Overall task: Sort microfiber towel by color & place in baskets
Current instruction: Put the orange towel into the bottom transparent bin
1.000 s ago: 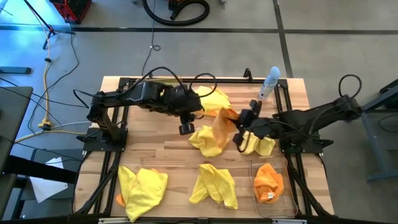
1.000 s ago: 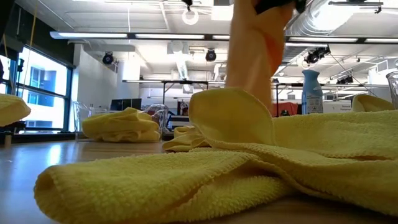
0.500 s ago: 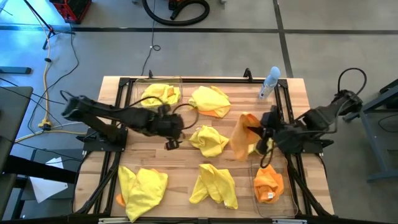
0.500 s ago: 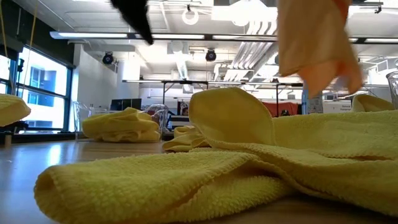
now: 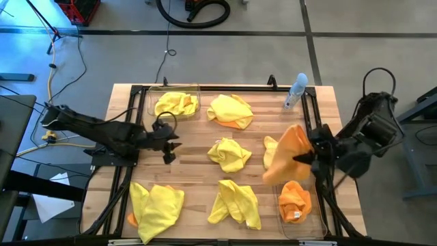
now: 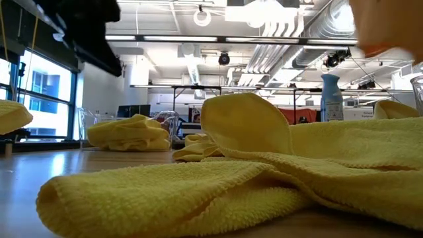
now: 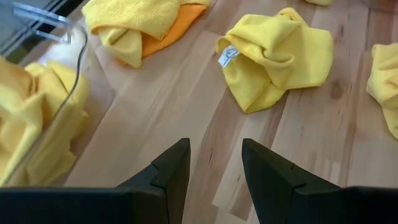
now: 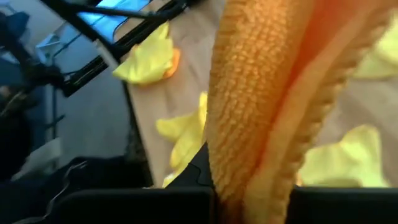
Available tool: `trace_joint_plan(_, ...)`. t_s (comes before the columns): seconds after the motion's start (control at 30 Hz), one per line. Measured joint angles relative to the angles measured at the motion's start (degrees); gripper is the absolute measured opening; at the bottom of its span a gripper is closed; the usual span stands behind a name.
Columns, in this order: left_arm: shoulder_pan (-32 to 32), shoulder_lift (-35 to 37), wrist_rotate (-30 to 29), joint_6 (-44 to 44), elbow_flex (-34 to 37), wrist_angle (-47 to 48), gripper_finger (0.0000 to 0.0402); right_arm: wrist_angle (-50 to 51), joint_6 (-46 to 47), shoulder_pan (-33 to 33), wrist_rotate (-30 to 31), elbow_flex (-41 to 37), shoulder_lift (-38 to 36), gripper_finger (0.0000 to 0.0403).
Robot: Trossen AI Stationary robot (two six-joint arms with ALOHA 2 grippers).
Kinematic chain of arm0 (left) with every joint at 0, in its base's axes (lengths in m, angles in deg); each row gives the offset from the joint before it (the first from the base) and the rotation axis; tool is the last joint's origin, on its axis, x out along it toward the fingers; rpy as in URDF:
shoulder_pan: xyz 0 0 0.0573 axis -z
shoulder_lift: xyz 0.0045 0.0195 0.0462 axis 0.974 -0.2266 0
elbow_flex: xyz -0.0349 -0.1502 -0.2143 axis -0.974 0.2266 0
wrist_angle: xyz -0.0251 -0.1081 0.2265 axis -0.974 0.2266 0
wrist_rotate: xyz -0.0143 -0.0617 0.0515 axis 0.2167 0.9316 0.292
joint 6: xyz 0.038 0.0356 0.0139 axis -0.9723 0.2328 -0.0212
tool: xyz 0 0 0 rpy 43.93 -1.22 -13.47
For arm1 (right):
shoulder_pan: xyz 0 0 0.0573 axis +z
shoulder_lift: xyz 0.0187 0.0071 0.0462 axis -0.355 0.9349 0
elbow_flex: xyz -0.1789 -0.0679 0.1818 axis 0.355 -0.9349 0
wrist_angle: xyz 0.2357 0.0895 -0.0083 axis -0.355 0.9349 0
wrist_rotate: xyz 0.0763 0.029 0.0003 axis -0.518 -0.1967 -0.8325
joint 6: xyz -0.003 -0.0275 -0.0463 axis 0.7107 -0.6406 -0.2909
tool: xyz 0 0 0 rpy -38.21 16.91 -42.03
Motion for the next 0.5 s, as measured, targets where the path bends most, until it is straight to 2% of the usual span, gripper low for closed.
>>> trace_joint_plan(0.2,0.00,7.98,0.04,1.89,7.91,-3.23,0.0136,7.48,15.70,6.41,-6.74,0.31,1.90,0.0000)
trace_joint_plan(0.33,0.00,11.73,0.00,3.59,11.64,-5.94,0.0136,11.85,23.93,9.17,-7.11,0.28,4.94,0.0000)
trace_joint_plan(0.5,0.00,13.79,-0.07,3.22,15.39,-11.28,0.0136,12.47,27.53,10.11,-6.92,0.26,10.07,0.0000)
